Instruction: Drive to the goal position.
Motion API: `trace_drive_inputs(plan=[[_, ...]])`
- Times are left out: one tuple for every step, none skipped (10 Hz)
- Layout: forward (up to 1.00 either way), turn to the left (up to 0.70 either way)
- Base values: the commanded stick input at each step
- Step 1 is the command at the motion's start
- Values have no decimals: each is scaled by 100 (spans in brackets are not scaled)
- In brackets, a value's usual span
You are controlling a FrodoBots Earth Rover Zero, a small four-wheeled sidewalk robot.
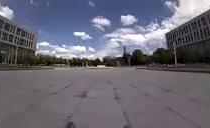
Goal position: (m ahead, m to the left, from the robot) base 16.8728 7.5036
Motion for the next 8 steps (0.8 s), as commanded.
trace_drive_inputs(plan=[[70,0],[70,0],[70,0],[70,0],[70,0],[70,0],[70,0],[70,0]])
